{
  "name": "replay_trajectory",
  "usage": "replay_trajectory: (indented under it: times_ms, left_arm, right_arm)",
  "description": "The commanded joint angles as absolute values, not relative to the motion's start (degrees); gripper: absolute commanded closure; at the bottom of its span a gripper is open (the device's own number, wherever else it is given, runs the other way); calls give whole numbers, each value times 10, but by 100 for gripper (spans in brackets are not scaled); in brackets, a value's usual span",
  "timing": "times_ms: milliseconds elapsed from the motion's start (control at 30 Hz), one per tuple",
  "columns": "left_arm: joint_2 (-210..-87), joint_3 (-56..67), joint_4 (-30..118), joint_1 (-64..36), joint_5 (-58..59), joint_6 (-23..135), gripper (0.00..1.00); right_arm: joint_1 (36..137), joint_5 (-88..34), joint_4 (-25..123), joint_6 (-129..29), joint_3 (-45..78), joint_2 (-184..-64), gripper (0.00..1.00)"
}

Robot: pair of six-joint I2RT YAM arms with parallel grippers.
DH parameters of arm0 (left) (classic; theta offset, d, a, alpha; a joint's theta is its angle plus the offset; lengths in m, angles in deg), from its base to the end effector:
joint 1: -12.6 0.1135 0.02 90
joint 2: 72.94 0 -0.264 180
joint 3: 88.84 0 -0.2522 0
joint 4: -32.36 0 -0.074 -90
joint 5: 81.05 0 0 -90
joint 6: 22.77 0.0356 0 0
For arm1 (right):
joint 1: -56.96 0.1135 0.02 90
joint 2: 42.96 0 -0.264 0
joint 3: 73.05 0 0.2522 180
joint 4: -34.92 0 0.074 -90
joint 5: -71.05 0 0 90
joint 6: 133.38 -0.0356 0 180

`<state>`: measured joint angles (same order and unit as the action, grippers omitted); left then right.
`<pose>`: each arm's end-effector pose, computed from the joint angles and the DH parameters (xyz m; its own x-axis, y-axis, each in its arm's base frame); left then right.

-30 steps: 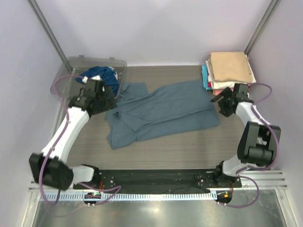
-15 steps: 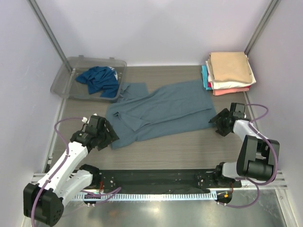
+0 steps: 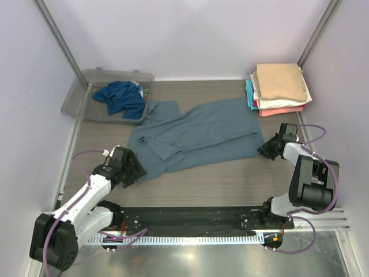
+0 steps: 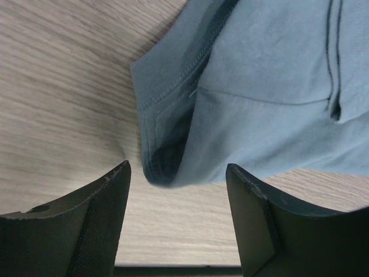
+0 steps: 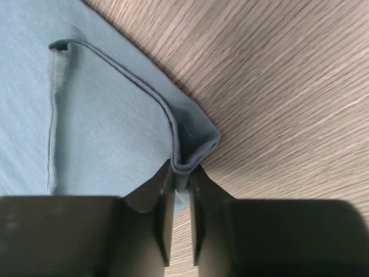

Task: Fold and stack the t-shirts
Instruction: Fold the tshirt

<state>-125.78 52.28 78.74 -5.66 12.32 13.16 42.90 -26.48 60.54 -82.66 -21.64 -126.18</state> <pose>0.1521 -0.0480 0.1679 -0.7151 -0.6152 -0.3317 -0.5009 0.7821 -0.3707 0.2553 -0.0591 0.1506 -0.5236 0.7782 -0.3468 0.6510 0.6280 0.4263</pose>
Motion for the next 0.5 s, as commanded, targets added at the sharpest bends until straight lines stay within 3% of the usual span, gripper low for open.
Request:
replay_trajectory:
  times_ms: [0, 100, 200, 233, 267, 333, 467]
  left_arm:
    - [-1280, 536, 712, -59, 133, 126, 36]
    - [-1301, 547, 673, -59, 127, 123, 46]
    - [-1325, 552, 645, -61, 124, 124, 63]
    - [-1335, 550, 643, -61, 123, 124, 70]
    - [-1338, 544, 643, -61, 122, 126, 89]
    - [-1326, 518, 659, -61, 116, 133, 100]
    - [-1267, 426, 801, -60, 163, 165, 100]
  right_arm:
    - [428, -255, 601, -820, -207, -1273, 81]
    - [428, -257, 599, -818, -210, -1273, 89]
    - [428, -262, 600, -818, -213, -1270, 99]
    - [428, -264, 601, -818, -214, -1267, 99]
    - [428, -269, 602, -819, -215, -1265, 99]
    - [424, -276, 611, -823, -214, -1251, 99]
    - [414, -290, 659, -827, -200, -1190, 99]
